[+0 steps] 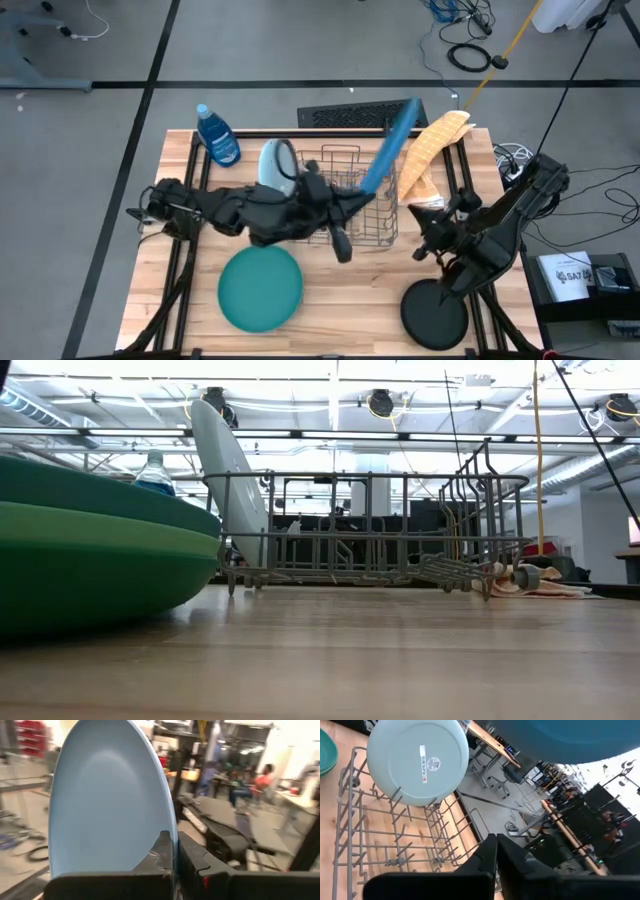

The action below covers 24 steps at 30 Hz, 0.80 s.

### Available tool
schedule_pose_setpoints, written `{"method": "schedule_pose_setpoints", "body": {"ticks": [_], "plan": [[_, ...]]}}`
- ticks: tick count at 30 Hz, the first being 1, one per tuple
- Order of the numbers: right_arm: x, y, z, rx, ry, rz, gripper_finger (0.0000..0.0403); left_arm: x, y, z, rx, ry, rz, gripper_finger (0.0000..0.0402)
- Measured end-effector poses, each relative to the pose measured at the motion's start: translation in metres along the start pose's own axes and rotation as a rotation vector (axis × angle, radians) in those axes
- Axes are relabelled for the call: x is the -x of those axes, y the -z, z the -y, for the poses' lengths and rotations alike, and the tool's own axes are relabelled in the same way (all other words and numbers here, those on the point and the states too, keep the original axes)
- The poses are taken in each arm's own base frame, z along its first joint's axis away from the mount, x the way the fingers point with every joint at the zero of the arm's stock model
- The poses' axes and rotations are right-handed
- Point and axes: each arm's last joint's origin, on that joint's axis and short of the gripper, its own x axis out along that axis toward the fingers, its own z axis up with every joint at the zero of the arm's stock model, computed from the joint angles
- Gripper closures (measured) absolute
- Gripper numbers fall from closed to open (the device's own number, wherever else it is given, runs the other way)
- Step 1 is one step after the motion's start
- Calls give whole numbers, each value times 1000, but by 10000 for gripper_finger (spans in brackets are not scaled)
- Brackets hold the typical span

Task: Sort dishes
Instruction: Put the blue plate into the dish rack

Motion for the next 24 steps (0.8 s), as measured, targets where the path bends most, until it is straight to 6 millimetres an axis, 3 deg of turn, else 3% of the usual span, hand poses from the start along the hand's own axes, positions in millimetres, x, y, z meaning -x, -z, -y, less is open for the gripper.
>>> {"method": "schedule_pose_setpoints", "body": {"ticks": [7, 12, 15, 19, 24], "plan": [[0, 5, 4, -30, -6, 6, 401, -43, 56, -17, -34, 79, -60, 401], [1, 5, 4, -27, -14, 11, 402, -48, 75, -30, -37, 113, -55, 401], [4, 6, 3, -23, -27, 20, 402, -33, 72, -45, -10, 113, -4, 401], [8, 6, 2, -20, -41, 30, 402, 8, 66, -72, 68, 44, 113, 401], [8, 6, 1, -35, -44, 33, 403, 60, 98, -96, 166, -85, 144, 401]]}}
